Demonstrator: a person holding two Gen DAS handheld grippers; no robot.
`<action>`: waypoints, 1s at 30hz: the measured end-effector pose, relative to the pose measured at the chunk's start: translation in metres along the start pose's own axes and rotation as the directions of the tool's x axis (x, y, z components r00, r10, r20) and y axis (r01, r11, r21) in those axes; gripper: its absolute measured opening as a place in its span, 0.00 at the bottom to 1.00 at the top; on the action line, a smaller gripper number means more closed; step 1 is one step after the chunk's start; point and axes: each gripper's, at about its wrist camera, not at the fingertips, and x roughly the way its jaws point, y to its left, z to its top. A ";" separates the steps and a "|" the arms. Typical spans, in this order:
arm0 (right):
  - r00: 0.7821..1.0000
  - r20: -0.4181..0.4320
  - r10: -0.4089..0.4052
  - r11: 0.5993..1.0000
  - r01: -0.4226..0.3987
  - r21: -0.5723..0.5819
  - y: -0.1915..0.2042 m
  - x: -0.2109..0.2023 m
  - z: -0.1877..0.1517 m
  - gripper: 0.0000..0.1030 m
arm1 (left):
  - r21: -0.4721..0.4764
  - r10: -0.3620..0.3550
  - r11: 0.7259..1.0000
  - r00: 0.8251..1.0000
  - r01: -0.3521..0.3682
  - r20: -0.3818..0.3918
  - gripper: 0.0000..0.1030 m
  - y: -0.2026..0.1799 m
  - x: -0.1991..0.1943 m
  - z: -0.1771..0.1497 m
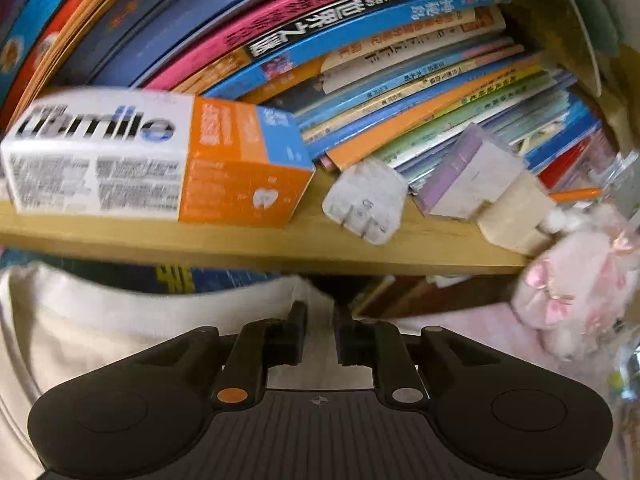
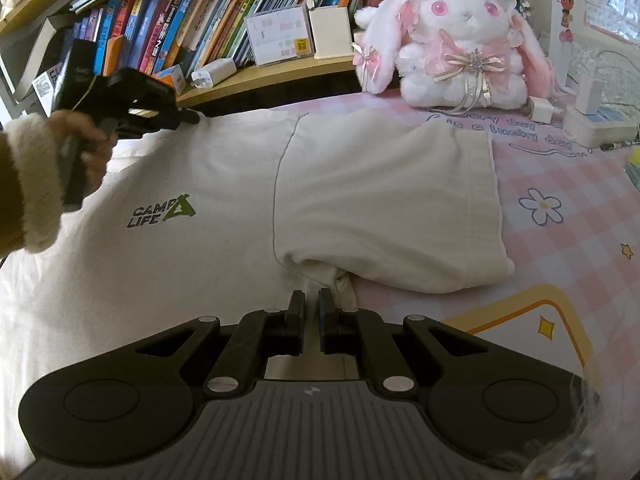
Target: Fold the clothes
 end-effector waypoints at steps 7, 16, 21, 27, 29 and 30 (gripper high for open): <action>1.000 0.001 0.010 1.000 -0.010 0.009 -0.001 -0.003 -0.001 0.05 | 0.242 0.166 0.956 0.986 -0.166 0.022 0.20 -0.030 0.004 0.004; 1.000 0.005 0.005 1.000 -0.005 -0.018 0.001 -0.003 0.000 0.05 | 0.324 0.112 0.937 0.990 -0.133 0.082 0.48 -0.030 -0.081 -0.030; 1.000 0.018 -0.004 0.999 0.005 -0.045 0.003 -0.002 -0.001 0.04 | 0.228 0.116 0.965 0.990 -0.132 0.084 0.49 -0.001 -0.172 -0.080; 0.999 0.032 -0.037 0.997 0.039 -0.064 0.004 0.001 0.001 0.00 | 0.187 0.270 0.943 0.961 -0.276 0.055 0.49 0.038 -0.267 -0.162; 0.998 0.036 -0.048 0.996 0.051 -0.079 0.006 0.002 0.002 0.00 | 0.166 0.327 0.929 0.944 -0.330 0.048 0.49 0.050 -0.291 -0.187; 0.998 0.033 -0.051 0.994 0.054 -0.094 0.008 0.002 0.003 0.00 | 0.148 0.348 0.924 0.936 -0.351 0.045 0.49 0.057 -0.300 -0.197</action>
